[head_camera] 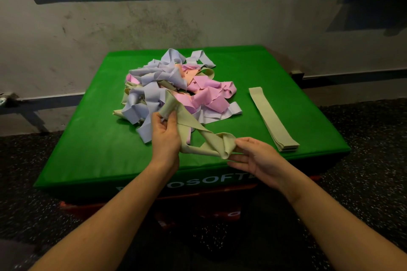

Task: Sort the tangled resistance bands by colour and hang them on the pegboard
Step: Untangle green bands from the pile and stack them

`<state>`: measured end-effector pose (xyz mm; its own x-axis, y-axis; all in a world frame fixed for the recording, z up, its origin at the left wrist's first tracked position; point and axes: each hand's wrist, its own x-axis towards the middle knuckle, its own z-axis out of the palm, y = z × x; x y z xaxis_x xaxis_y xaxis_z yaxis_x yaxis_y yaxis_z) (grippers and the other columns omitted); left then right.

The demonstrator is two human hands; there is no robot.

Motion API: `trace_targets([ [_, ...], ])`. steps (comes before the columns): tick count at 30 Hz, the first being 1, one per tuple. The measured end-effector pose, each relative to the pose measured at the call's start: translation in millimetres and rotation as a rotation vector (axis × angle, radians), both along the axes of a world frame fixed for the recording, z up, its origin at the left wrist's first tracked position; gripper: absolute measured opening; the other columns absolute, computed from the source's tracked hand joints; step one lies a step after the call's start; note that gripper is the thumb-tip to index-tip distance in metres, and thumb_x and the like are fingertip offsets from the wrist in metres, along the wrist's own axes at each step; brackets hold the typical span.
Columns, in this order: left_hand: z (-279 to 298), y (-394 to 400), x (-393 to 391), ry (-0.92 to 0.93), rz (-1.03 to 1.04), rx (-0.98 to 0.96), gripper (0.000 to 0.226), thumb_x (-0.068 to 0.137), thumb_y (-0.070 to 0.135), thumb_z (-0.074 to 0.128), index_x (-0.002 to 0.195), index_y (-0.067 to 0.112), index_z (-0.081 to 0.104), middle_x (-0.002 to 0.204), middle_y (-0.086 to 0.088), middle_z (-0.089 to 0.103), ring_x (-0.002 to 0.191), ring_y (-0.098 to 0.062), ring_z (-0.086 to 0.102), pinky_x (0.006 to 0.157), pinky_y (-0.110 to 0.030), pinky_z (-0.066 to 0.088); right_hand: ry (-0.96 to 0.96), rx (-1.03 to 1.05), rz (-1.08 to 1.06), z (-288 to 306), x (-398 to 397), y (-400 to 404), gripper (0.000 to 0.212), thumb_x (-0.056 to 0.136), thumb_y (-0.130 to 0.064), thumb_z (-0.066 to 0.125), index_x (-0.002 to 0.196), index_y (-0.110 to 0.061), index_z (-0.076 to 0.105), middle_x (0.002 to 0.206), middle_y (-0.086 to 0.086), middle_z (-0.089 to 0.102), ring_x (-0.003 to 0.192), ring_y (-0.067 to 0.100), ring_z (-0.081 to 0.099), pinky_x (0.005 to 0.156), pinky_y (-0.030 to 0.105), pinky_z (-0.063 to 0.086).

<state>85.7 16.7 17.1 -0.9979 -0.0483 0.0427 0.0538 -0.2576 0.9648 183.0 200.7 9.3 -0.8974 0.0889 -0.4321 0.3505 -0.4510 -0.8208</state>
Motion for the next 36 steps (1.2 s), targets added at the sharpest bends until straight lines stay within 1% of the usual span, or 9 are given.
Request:
trace_targets([
  [5,-3.9,-2.2,-1.7,-0.002,-0.004,0.004,0.009,0.104,0.018,0.048,0.098,0.024,0.05,0.082,0.006,0.06,0.073,-0.008,0.056,0.073,-0.034,0.049,0.18,-0.183,-0.019,-0.9,5.4,8.8,0.007,0.093,-0.02,0.053,0.097,-0.014,0.055,0.113,0.01,0.065,0.101,0.021,0.06,0.079,0.035,0.049],
  [8,-5.8,-0.1,-0.2,-0.064,-0.049,0.065,0.01,0.104,0.018,0.048,0.101,0.026,0.052,0.089,0.005,0.064,0.083,-0.013,0.059,0.079,-0.038,0.051,0.206,-0.377,-0.081,5.1,5.2,6.7,0.018,0.096,-0.02,0.045,0.096,-0.009,0.059,0.114,0.015,0.065,0.104,0.026,0.059,0.087,0.038,0.045],
  [11,-4.0,0.8,1.3,-0.159,-0.135,0.208,0.009,0.104,0.018,0.048,0.104,0.025,0.053,0.093,0.005,0.068,0.082,-0.011,0.065,0.075,-0.034,0.057,0.149,-0.399,-0.091,4.1,0.5,2.4,0.025,0.098,-0.016,0.039,0.098,-0.002,0.06,0.128,0.026,0.06,0.126,0.038,0.052,0.097,0.044,0.043],
  [18,-5.0,4.8,14.9,-0.233,-0.253,0.223,0.007,0.105,0.021,0.045,0.108,0.024,0.051,0.082,0.0,0.061,0.055,-0.009,0.058,0.045,-0.023,0.047,0.089,0.016,-0.026,10.4,-6.0,-14.9,0.024,0.097,-0.043,0.051,0.113,-0.025,0.048,0.12,0.017,0.053,0.093,0.029,0.065,0.088,0.047,0.053],
  [22,0.0,1.6,10.0,-0.246,-0.206,0.274,0.005,0.105,0.023,0.045,0.106,0.023,0.05,0.079,-0.002,0.058,0.046,-0.008,0.05,0.037,-0.018,0.039,0.162,0.22,0.225,9.1,3.2,-6.7,0.05,0.079,-0.004,0.076,0.117,-0.022,0.047,0.11,0.015,0.056,0.091,0.028,0.065,0.072,0.036,0.06],
  [26,3.7,-3.9,8.0,-0.242,-0.2,0.281,0.005,0.105,0.021,0.044,0.105,0.022,0.05,0.081,-0.003,0.057,0.046,-0.007,0.05,0.035,-0.018,0.039,0.156,0.461,0.198,7.1,7.9,-3.5,0.015,0.089,-0.006,0.068,0.104,-0.006,0.064,0.11,0.018,0.065,0.088,0.019,0.069,0.076,0.033,0.061],
  [30,2.6,-6.5,5.8,-0.23,-0.192,0.215,0.007,0.105,0.022,0.045,0.107,0.026,0.051,0.084,-0.001,0.056,0.047,-0.007,0.047,0.035,-0.017,0.036,0.117,0.502,-0.002,-0.1,3.4,-0.5,0.014,0.096,-0.012,0.061,0.103,-0.008,0.073,0.108,0.012,0.071,0.096,0.017,0.067,0.073,0.028,0.06],
  [33,-0.1,-9.8,0.0,-0.205,-0.168,0.213,0.009,0.105,0.022,0.045,0.109,0.027,0.052,0.084,0.0,0.057,0.046,-0.005,0.046,0.033,-0.016,0.033,0.063,0.24,-0.072,-0.4,0.7,-0.6,0.015,0.096,-0.01,0.059,0.101,-0.009,0.073,0.1,0.007,0.073,0.096,0.02,0.067,0.081,0.036,0.061],
  [36,-5.7,-10.0,-3.5,-0.173,-0.144,0.148,0.006,0.105,0.022,0.045,0.108,0.025,0.05,0.08,0.001,0.054,0.044,-0.004,0.044,0.031,-0.017,0.031,0.057,-0.172,-0.142,5.9,-0.9,-3.4,0.015,0.095,-0.005,0.053,0.104,-0.007,0.066,0.087,0.01,0.072,0.076,0.018,0.069,0.076,0.035,0.061],
])
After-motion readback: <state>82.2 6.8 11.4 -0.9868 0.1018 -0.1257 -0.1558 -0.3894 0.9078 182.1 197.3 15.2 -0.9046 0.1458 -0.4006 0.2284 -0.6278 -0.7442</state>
